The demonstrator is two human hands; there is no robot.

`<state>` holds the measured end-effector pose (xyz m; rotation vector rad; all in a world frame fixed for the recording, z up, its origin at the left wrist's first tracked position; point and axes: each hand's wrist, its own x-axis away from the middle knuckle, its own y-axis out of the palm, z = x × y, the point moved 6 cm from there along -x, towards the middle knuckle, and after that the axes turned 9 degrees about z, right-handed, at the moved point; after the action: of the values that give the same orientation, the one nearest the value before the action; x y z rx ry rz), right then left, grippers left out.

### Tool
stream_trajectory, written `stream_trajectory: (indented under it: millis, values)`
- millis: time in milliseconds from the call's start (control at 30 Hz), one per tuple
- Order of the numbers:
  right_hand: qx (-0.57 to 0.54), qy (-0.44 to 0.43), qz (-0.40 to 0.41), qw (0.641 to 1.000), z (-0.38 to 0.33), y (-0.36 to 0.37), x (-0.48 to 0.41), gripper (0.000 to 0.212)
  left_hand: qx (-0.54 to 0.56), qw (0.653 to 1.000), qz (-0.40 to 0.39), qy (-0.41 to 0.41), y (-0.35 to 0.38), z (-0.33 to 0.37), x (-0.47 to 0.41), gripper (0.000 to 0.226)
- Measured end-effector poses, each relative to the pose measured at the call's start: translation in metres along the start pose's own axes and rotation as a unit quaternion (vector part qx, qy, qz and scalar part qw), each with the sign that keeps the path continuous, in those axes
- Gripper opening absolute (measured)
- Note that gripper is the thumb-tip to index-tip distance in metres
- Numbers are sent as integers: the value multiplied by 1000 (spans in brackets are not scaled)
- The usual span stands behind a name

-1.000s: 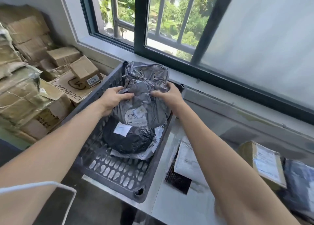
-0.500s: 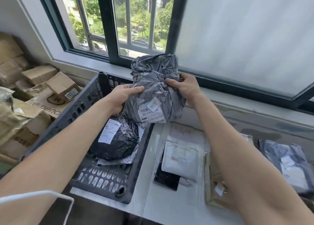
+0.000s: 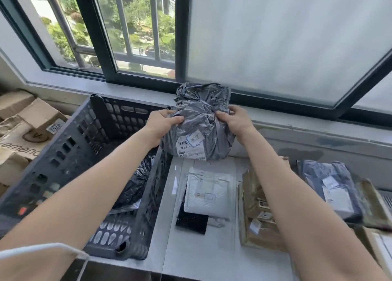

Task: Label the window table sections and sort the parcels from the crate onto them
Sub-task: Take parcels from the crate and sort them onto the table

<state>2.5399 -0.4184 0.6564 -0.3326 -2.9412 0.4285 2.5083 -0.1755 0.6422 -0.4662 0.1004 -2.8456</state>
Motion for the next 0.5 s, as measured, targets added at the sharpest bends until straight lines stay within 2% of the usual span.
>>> stream_trajectory:
  millis: [100,167,233,367,500]
  values:
    - [147,47,26,988,35,-16,-6,59,-52,997,55,19,24,-23,-5,37]
    - [264,55,29,962,59,-19,0,51,-84,992,86,25,37,-43,-6,39]
    - [327,59,27,943,86,-16,9,43,-117,988,102,11,50,-70,-6,37]
    - [355,94,-12,930,151,-5,26,35,-181,976,120,-30,65,-132,2,35]
    - [302,159,-46,939,207,-1,38,52,-212,971,93,-61,74,-174,3,34]
